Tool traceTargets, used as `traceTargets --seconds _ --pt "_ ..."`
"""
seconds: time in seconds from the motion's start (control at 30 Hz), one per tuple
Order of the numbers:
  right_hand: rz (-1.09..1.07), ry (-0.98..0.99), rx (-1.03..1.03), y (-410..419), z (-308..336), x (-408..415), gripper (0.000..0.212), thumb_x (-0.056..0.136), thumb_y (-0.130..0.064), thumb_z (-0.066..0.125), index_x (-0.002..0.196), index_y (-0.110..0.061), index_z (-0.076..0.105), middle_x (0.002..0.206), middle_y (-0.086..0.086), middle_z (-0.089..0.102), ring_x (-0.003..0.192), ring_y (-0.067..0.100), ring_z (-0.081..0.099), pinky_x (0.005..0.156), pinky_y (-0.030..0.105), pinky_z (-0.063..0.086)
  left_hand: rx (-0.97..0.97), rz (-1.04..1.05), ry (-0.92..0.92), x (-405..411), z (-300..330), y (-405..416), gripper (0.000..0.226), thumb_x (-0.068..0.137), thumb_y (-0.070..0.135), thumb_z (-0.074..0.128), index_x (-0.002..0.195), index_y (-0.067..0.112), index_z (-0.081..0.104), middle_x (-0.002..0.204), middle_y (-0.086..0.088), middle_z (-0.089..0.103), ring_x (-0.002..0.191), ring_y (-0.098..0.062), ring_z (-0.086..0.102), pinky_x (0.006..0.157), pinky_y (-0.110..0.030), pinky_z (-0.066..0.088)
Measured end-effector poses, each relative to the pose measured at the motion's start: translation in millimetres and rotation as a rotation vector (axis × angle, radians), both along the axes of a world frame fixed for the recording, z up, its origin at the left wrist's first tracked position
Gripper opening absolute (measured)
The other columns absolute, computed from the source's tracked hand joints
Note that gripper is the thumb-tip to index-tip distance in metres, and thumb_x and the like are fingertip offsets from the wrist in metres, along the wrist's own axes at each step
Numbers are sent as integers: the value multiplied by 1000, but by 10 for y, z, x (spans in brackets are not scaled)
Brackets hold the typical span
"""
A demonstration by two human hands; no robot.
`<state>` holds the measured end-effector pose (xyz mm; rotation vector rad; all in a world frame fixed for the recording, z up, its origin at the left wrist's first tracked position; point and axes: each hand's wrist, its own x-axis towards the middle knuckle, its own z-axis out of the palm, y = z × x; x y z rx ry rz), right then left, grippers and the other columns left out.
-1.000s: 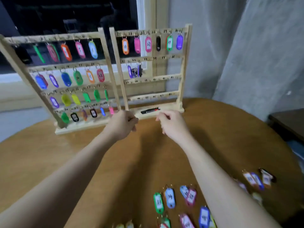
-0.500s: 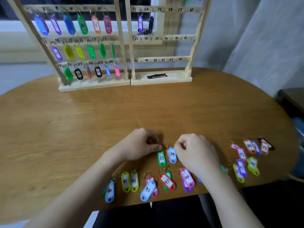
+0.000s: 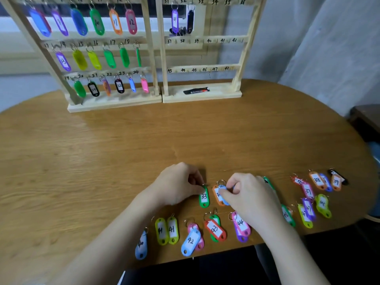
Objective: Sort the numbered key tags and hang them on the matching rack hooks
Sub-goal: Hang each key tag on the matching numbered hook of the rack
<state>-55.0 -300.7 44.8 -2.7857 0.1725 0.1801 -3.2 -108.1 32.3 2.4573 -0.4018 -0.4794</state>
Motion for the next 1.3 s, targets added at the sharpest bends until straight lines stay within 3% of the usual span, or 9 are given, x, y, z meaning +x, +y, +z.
traceTargets --seconds 0.13,0.23,0.43,0.53,0.67,0.8,0.97,1.17,1.3 --pt "-15 34 -44 -16 -14 -3 37 84 -68 65 94 -33 62 77 -11 68 70 6 63 61 26 52 13 8 -50 -10 -29 -19 6 86 37 73 85 35 68 76 14 60 74 -7 57 66 -26 42" --pt "-6 64 -33 15 11 8 33 86 -63 68 93 -31 64 79 -12 70 69 6 65 65 30 59 -15 11 -55 -20 -55 -4 7 90 37 70 84 35 67 78 15 63 75 -4 57 67 -25 42" --pt "-28 14 116 34 5 40 25 91 -46 69 76 -27 64 58 -11 67 55 5 62 55 28 54 -203 61 -81 -27 -109 94 10 95 33 67 85 30 69 80 13 66 79 -1 57 72 -21 41" --pt "10 -49 266 13 -3 47 27 96 -37 66 73 -22 64 58 -7 66 52 7 58 51 26 45 -290 83 -61 -21 -85 126 12 97 29 66 85 27 69 76 14 64 74 0 57 72 -20 41" --pt "38 -100 449 -33 32 61 26 98 -30 62 75 -20 65 66 -3 67 65 10 64 62 32 52 -320 118 -75 9 -14 151 13 99 27 62 88 28 67 78 12 66 69 -2 61 67 -17 45" --pt "-20 -95 664 -65 113 91 22 101 -26 59 82 -17 67 70 -1 70 56 7 63 51 18 42 -307 138 -141 70 56 155 12 100 22 61 90 24 67 81 8 68 66 -6 64 62 -14 45" --pt "-72 -11 876 -108 190 188 19 104 -17 52 94 -14 67 79 1 76 58 13 57 51 22 40 -311 151 -174 187 215 130 14 99 24 61 88 29 67 83 9 68 74 -6 64 66 -19 49" --pt "-174 95 1245 -160 310 416 22 108 -14 43 96 -9 60 68 5 50 57 15 50 52 28 31 -305 184 -277 409 524 89 12 98 24 63 87 26 68 77 9 68 68 -2 65 60 -14 44" --pt "-172 114 1378 -167 472 563 19 109 -15 42 102 -5 55 65 4 43 54 15 46 53 29 28 -340 207 -325 563 724 53 11 96 21 67 86 23 71 77 7 70 64 -4 63 58 -14 45"
